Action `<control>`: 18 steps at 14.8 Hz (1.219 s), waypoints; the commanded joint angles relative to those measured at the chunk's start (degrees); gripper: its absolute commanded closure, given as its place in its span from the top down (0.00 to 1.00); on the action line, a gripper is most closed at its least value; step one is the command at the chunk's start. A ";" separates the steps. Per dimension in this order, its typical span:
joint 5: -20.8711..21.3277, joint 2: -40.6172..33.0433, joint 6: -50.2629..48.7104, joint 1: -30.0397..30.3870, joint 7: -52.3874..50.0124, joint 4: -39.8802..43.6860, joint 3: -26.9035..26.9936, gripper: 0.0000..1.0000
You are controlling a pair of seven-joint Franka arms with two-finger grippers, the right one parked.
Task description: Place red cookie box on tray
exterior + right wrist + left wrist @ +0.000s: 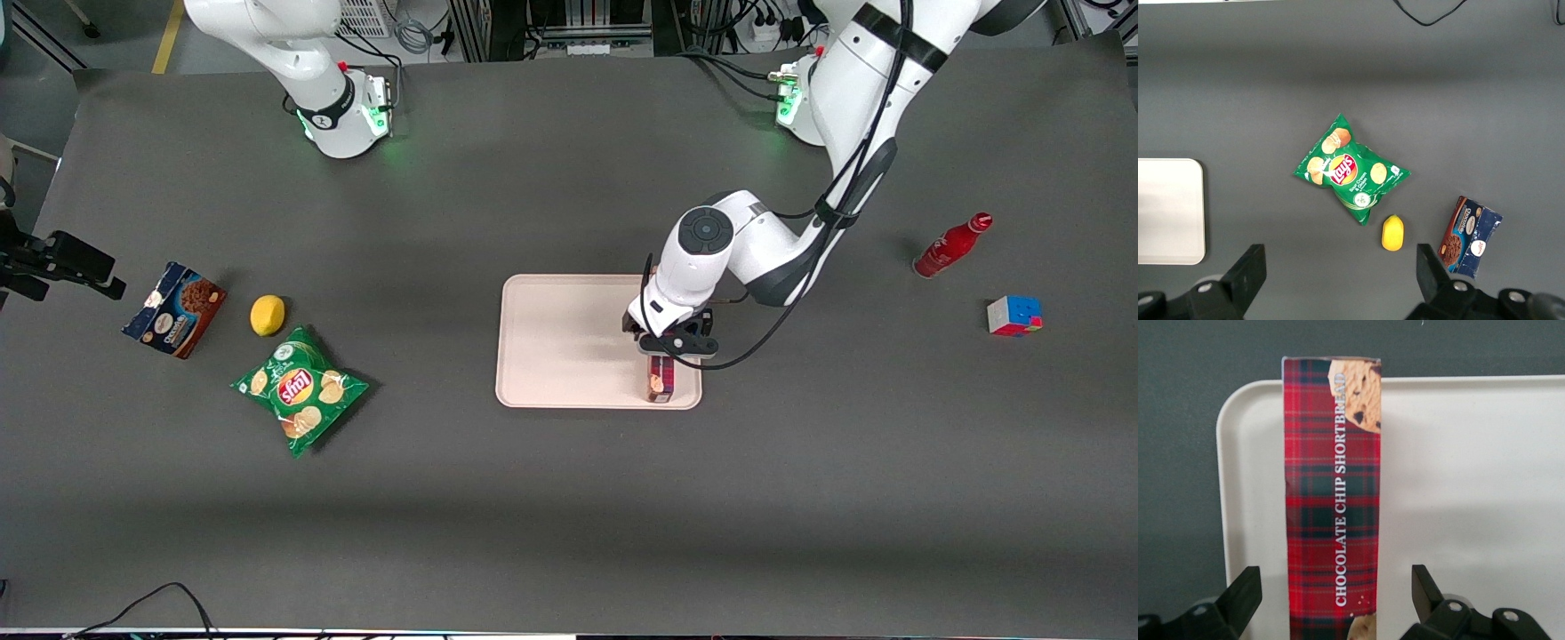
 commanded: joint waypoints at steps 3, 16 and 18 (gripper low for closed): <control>1.12 -4.62 -9.52 -0.24 0.71 4.64 -0.51 1.00; -17.68 -27.72 -46.18 6.44 40.85 15.64 4.30 1.00; -21.19 -31.68 -50.05 6.26 45.88 15.64 10.09 1.00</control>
